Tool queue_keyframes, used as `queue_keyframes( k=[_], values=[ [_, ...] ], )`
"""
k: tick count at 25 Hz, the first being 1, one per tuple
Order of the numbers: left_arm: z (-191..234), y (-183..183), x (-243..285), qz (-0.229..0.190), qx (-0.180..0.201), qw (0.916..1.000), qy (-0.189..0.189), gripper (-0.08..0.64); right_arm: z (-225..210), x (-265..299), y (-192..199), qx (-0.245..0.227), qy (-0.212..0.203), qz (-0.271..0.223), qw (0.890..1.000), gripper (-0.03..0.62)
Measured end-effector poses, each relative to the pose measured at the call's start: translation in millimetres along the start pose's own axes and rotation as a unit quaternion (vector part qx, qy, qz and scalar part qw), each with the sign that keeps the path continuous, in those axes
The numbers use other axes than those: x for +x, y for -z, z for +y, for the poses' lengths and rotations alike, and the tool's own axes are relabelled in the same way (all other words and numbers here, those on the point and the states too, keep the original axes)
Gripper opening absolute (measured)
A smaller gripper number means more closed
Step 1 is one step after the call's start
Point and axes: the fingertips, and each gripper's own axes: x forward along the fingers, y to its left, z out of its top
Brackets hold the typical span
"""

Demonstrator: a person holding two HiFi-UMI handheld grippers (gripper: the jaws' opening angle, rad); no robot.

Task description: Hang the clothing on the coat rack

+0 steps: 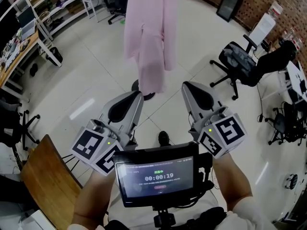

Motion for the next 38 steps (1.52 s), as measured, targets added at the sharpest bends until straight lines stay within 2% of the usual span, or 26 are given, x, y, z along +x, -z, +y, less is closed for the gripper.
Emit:
queue_keyframes(
  k=[13,38],
  values=[
    [-7.8,9.2,-8.1,0.008,-0.006,0.9999,0.006,0.003,18.7,-4.2,8.8,0.002,-0.014,0.021,1.000,0.000],
    [-7.3,11.4,-18.6,0.007,-0.009,0.9998,0.014,0.003,35.0,2.8,8.8,-0.007,-0.027,0.032,0.999,0.001]
  ],
)
